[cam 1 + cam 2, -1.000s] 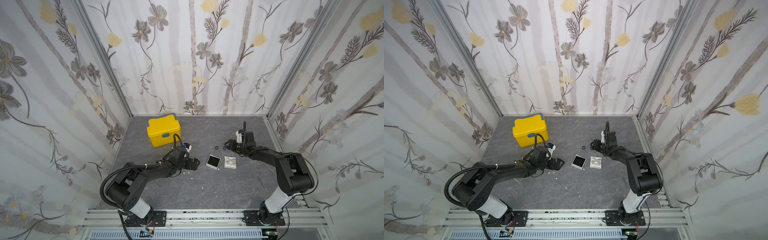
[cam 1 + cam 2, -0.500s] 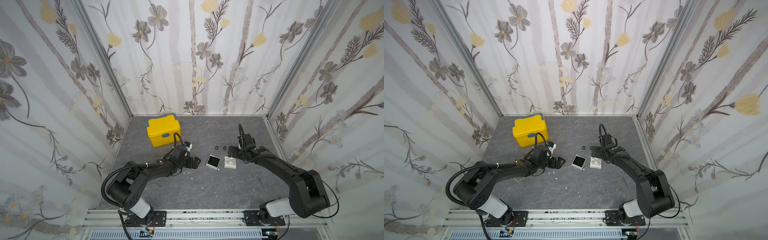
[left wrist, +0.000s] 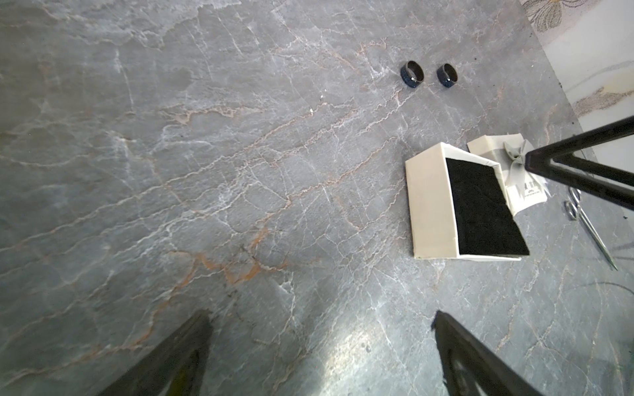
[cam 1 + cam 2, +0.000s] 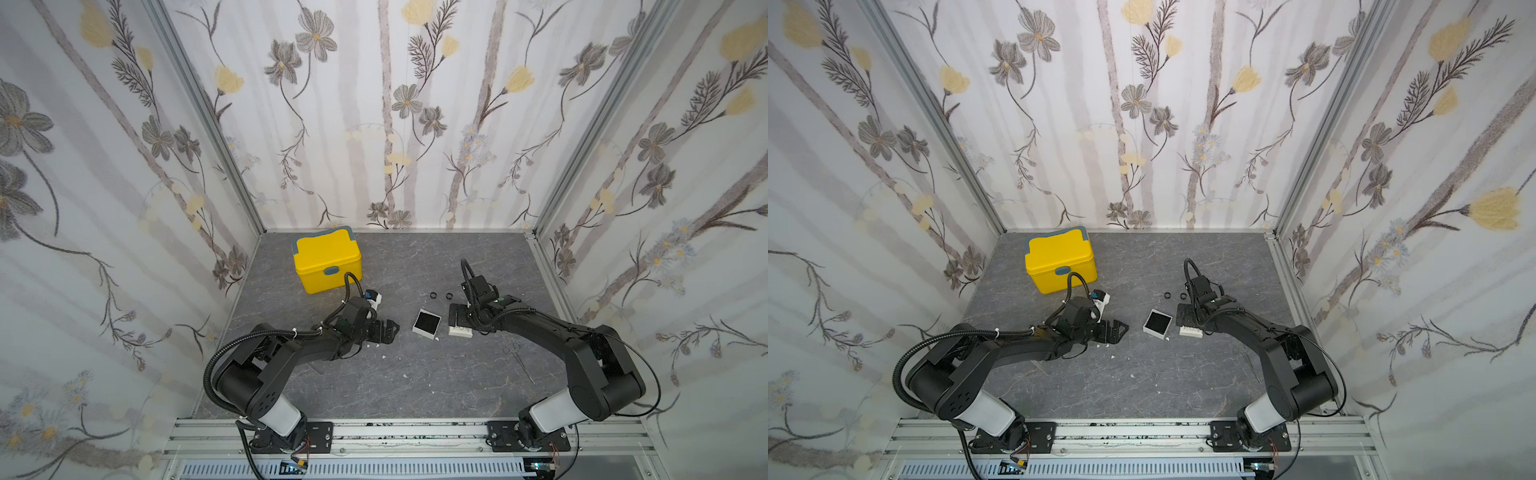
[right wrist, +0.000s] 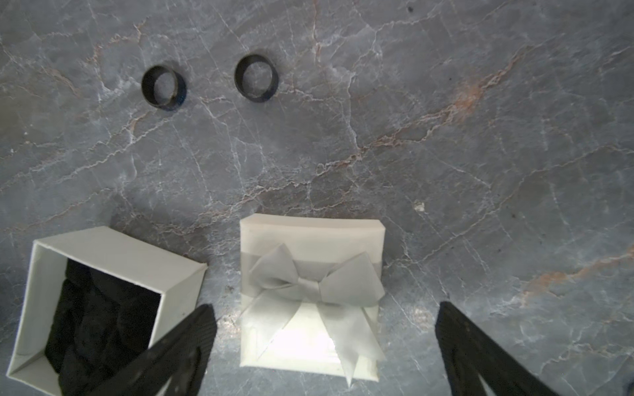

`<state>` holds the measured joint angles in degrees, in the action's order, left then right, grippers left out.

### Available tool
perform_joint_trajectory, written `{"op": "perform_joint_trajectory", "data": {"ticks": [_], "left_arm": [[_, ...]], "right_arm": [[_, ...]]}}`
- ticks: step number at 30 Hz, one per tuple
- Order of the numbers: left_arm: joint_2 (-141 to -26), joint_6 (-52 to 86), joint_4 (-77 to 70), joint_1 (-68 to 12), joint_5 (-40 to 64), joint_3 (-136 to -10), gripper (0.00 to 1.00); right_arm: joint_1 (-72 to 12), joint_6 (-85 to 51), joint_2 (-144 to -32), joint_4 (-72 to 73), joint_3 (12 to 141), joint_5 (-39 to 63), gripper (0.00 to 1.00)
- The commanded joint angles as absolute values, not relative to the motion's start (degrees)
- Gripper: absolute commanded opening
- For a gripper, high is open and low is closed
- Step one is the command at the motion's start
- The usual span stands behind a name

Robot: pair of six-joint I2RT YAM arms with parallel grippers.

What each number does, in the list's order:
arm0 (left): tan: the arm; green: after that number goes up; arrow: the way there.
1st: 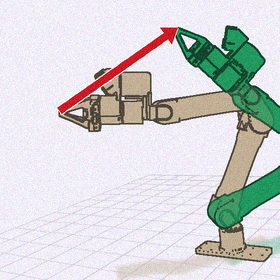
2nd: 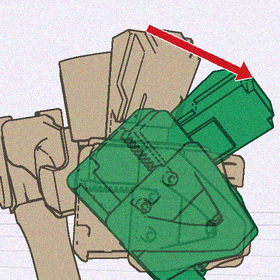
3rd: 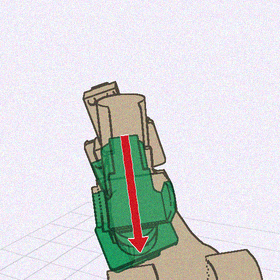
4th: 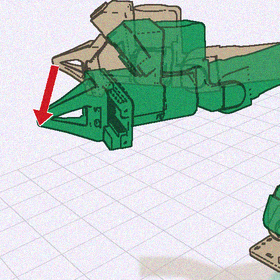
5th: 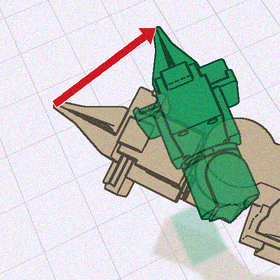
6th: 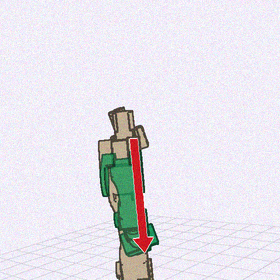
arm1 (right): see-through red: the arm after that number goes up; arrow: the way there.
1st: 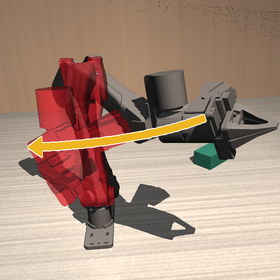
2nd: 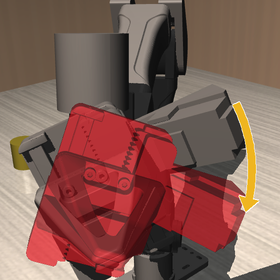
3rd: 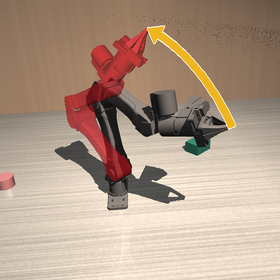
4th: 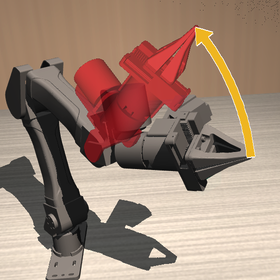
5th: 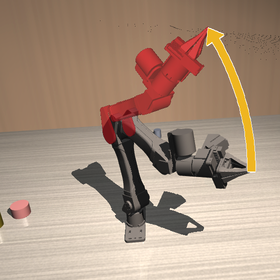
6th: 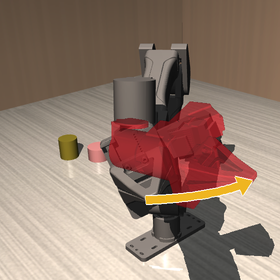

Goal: Take the rings out of the lift-off lid box
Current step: Place the ring at the center of the board, then pick up the lid from the center of the board.

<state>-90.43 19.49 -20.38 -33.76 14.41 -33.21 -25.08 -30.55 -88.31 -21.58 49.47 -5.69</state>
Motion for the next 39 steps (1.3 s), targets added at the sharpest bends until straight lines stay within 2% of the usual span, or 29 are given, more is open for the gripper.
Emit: {"op": "perform_joint_trajectory", "data": {"ticks": [1, 10, 13, 15, 17, 39], "left_arm": [[-90.9, 19.8, -22.5, -33.7, 15.2, -33.1, 1.0], [-91.0, 19.9, -22.8, -33.7, 15.3, -32.9, 1.0], [-91.3, 20.0, -23.0, -33.7, 15.4, -33.0, 1.0], [-91.5, 20.0, -23.4, -33.7, 15.5, -32.9, 1.0], [-92.0, 20.0, -23.5, -33.7, 15.5, -33.2, 1.0], [-103.9, 21.9, -22.3, -35.4, 15.2, -43.0, 1.0]], "right_arm": [[-25.5, -31.2, -89.2, -20.0, 49.3, -4.8, 0.99], [-25.7, -31.7, -91.0, -18.7, 48.9, -4.9, 1.0], [-25.8, -32.0, -92.8, -18.1, 48.7, -5.0, 0.89], [-25.8, -32.3, -93.0, -17.9, 48.7, -5.2, 0.76], [-25.8, -32.3, -93.2, -18.0, 48.9, -5.4, 0.74], [-26.1, -31.5, -86.0, -24.4, 52.5, -6.2, 0.74]]}}
